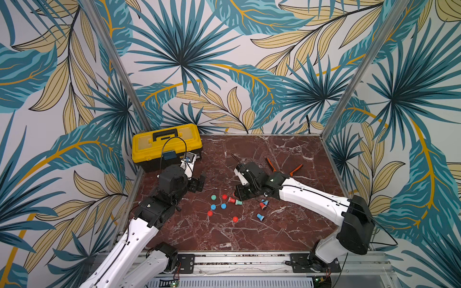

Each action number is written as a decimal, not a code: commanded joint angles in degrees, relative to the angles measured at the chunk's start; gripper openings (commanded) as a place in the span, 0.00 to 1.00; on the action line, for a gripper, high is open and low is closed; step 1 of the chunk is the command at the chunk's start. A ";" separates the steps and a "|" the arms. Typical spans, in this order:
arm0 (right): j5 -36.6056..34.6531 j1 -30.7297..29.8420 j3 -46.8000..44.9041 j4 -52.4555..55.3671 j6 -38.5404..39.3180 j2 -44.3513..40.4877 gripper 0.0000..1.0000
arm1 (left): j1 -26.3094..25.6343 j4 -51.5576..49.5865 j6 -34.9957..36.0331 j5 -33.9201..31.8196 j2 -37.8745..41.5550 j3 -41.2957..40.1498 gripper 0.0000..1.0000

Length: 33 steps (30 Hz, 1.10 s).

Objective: Close the stamp cap
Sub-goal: Close the cover of the stamp.

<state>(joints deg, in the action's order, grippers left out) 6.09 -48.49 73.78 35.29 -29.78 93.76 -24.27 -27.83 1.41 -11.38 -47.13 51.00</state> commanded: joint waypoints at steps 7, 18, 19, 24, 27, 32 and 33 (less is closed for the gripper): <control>4.86 -2.78 5.44 14.07 -3.72 10.98 0.00 | 0.42 0.41 5.70 -4.19 6.06 -3.14 1.00; 7.27 -4.84 5.86 14.26 -5.18 16.40 0.00 | 0.37 0.26 8.61 -10.48 1.54 -2.65 1.00; 7.27 -4.94 5.90 14.07 -5.28 16.65 0.00 | 0.37 0.24 8.70 -10.19 1.67 -2.72 1.00; 6.32 -5.26 5.98 13.05 -5.73 17.82 0.00 | 0.37 0.31 9.00 -10.55 2.32 -2.93 1.00; 5.14 -5.28 6.12 13.25 -5.98 18.54 0.00 | 0.41 0.33 9.11 -10.77 2.33 -3.01 0.99; 3.94 -5.36 6.29 13.07 -5.71 19.66 0.00 | 0.42 0.26 9.09 -10.53 2.33 -3.01 1.00; 3.78 -5.40 6.29 12.94 -5.65 19.80 0.00 | 0.39 0.26 9.05 -10.51 2.31 -3.01 1.00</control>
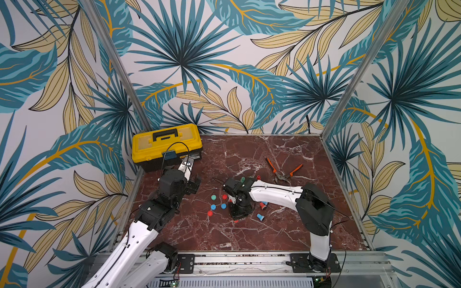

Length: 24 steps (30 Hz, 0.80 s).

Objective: Close the stamp cap
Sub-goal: Close the cover of the stamp.

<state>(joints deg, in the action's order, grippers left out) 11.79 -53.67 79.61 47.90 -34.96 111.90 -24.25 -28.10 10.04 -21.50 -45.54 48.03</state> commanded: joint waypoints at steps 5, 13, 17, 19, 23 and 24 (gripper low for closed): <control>-3.12 -0.21 0.38 0.75 -0.29 2.51 0.00 | 0.35 0.54 0.49 -0.21 0.57 -0.04 1.00; -2.25 -0.24 0.75 0.48 -0.25 1.60 0.00 | 0.37 0.50 0.46 -0.12 0.45 -0.04 1.00; -2.70 -0.29 0.71 -0.20 -0.71 -0.19 0.00 | 0.37 0.50 0.50 -0.21 0.49 -0.04 1.00; -3.35 -0.29 1.26 0.65 -0.47 0.09 0.00 | 0.39 0.50 0.51 -0.21 0.47 -0.04 1.00; -3.35 -0.17 1.65 1.28 -0.49 0.48 0.00 | 0.34 0.50 0.49 -0.13 0.38 -0.04 1.00; -3.31 -0.24 1.45 1.05 -0.50 0.12 0.00 | 0.40 0.50 0.49 -0.12 0.36 -0.04 0.99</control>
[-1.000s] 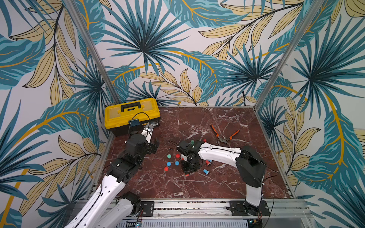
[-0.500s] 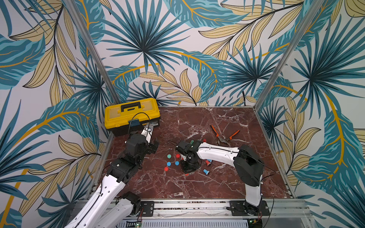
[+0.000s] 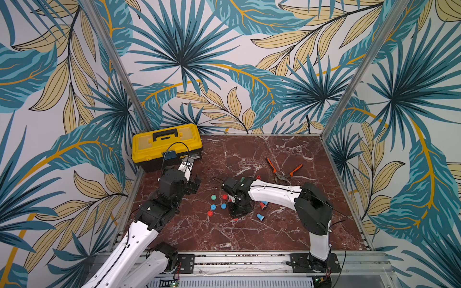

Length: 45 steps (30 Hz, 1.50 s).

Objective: Close the stamp cap
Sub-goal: Close the cover of the stamp.

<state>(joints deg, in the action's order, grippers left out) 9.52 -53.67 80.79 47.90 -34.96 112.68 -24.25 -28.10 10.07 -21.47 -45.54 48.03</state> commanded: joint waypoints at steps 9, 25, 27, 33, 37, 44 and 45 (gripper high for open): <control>-2.05 -0.23 1.11 1.63 -0.18 -1.92 0.00 | 0.37 0.63 0.53 -0.15 0.28 -0.04 1.00; -0.01 -0.27 -1.16 1.07 0.33 3.50 0.00 | 0.41 0.53 0.39 0.29 -0.15 -0.04 0.99; -0.62 -0.25 -1.08 2.25 0.77 4.09 0.00 | 0.43 0.55 0.43 0.25 -0.23 -0.04 1.00; -4.71 -0.36 0.18 7.42 2.91 6.68 0.00 | 0.43 0.59 0.46 0.54 -0.39 -0.04 1.00; -9.44 -0.91 1.12 9.71 4.44 10.43 0.00 | 0.42 0.51 0.31 0.95 -0.70 0.05 1.00; -14.91 -3.49 3.56 12.57 5.86 16.40 0.00 | 0.43 0.55 0.50 0.64 -0.21 -0.04 1.00; -15.39 -3.72 4.20 13.06 6.07 16.68 0.00 | 0.43 0.60 0.57 0.56 -0.25 -0.04 1.00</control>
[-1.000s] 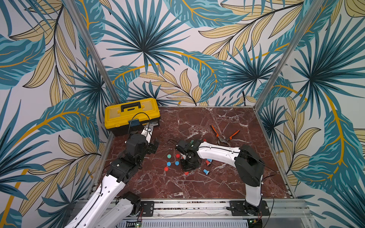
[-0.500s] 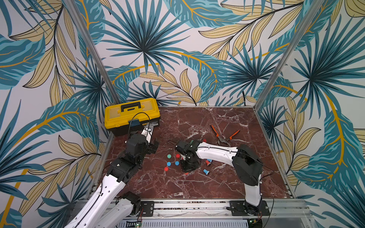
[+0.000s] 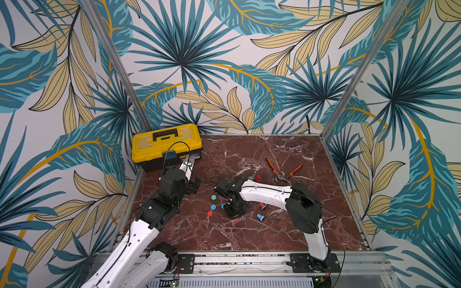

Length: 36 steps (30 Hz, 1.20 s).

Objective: Close the stamp cap
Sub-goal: Close the cover of the stamp, then place the stamp at the center of the board.

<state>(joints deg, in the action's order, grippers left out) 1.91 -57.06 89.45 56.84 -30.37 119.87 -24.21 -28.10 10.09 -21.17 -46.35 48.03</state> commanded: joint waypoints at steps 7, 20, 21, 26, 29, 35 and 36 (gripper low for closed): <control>-8.76 -1.20 -1.96 6.50 2.64 11.34 0.00 | 0.39 0.50 0.44 0.60 0.32 -0.04 1.00; -6.82 -1.12 -2.43 5.00 2.54 9.32 0.00 | 0.40 0.50 0.19 1.45 -0.83 -0.04 1.00; -5.98 -1.15 -2.36 4.63 2.27 8.69 0.00 | 0.45 0.54 0.12 1.48 -0.93 -0.04 1.00; -3.27 -1.13 -2.34 2.39 0.36 3.30 0.00 | 0.37 0.59 0.17 1.51 -1.37 -0.04 1.00; -2.39 -0.90 -2.41 1.58 -0.70 -0.68 0.00 | 0.39 0.52 0.04 1.74 -1.53 0.05 1.00; -0.16 0.65 -1.72 1.81 -1.75 -7.73 0.00 | 0.40 0.61 -0.11 1.66 -0.95 -0.04 1.00; -0.07 0.98 -1.37 2.03 -1.63 -8.87 0.00 | 0.47 0.59 -0.15 1.66 -0.94 -0.04 1.00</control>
<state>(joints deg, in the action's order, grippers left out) 0.78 -56.97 87.94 57.45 -30.85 115.66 -24.16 -28.10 10.04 -20.10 -47.90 48.03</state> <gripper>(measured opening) 0.199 0.995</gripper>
